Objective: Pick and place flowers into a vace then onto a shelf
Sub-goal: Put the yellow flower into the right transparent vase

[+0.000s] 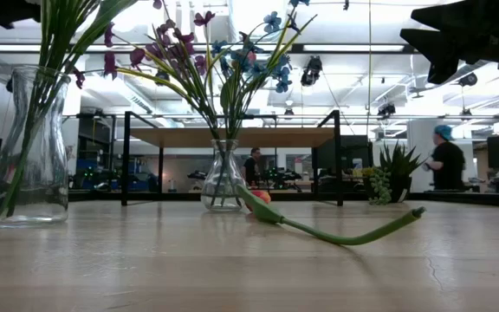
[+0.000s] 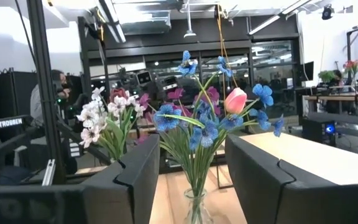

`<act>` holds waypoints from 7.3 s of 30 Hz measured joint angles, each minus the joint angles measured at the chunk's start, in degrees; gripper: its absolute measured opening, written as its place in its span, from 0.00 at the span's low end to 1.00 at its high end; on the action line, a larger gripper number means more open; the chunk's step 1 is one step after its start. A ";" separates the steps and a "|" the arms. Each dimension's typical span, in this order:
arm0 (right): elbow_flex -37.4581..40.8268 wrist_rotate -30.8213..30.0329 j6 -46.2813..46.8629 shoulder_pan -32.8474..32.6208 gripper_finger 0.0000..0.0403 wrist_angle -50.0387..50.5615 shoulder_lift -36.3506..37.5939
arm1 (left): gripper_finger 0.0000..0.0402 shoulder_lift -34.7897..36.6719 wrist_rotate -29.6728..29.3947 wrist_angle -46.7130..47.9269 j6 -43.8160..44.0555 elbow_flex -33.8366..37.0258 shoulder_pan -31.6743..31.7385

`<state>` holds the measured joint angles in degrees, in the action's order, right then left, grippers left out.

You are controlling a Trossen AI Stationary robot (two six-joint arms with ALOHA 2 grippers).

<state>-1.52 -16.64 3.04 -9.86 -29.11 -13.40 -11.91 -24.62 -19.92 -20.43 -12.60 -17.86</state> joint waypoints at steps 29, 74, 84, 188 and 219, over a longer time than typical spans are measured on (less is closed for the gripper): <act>-7.34 -1.45 7.33 -0.15 0.44 6.08 -8.37 | 0.00 11.63 15.35 13.86 11.36 4.40 10.79; -61.63 -17.91 51.45 -10.70 0.44 35.05 -95.39 | 0.00 9.98 15.32 18.05 13.98 3.26 10.79; -69.44 -14.14 49.97 -9.35 0.44 38.55 -104.64 | 0.00 9.81 15.32 18.44 13.97 3.26 10.77; -43.01 6.27 10.48 -11.88 0.02 -7.65 -92.07 | 0.00 9.67 15.28 18.66 16.51 3.26 10.77; -43.32 6.55 16.67 -11.71 0.36 -4.93 -93.86 | 0.00 9.69 15.29 18.68 16.51 3.26 10.77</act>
<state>-44.84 -10.09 19.70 -21.56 -34.04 -107.25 -2.22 -9.32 -1.23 -3.92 -9.34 -7.09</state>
